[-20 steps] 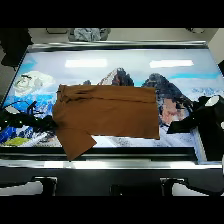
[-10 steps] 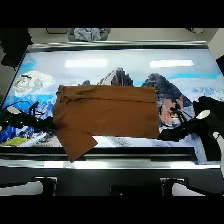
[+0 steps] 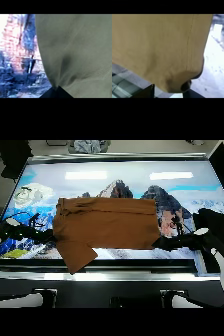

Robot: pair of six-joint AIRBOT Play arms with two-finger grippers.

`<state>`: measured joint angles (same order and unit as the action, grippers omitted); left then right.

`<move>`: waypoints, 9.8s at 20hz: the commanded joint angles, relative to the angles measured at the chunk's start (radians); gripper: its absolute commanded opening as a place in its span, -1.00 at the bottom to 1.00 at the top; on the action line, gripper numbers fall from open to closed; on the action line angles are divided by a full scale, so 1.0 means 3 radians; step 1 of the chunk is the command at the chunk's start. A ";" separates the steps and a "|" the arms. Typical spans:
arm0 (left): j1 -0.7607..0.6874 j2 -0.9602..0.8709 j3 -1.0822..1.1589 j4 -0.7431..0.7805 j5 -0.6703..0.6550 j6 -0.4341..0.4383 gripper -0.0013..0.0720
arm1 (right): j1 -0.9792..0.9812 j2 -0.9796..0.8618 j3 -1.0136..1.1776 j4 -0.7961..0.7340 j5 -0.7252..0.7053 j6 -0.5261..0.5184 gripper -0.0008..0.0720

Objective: Fold the shirts.

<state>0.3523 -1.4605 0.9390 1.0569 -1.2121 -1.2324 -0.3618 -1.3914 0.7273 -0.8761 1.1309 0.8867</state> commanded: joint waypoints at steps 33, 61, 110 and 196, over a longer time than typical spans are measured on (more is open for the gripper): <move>-0.0001 0.2416 0.3607 0.0290 0.0108 -0.0988 -0.90 | -0.0005 0.2288 0.3980 -0.1797 0.0985 0.0000 -0.87; -0.0455 -0.0999 0.2167 0.0406 -0.0458 -0.0369 -0.90 | 0.0823 -0.1139 0.2923 -0.1834 0.0448 0.0596 -0.86; -0.0390 0.1097 -0.1431 -0.0048 0.0341 -0.0417 -0.89 | 0.0081 0.0164 0.0350 -0.0961 0.0779 0.0136 0.59; -0.3003 -0.1358 0.1297 -0.3408 0.1540 0.0109 -0.90 | 0.1096 0.0684 0.2665 -0.0163 0.0778 0.0699 -0.87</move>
<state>-0.5556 -1.8717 1.3281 0.0849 -0.7540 -1.2514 -0.0441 -1.1645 1.5265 -0.9283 1.4220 1.0912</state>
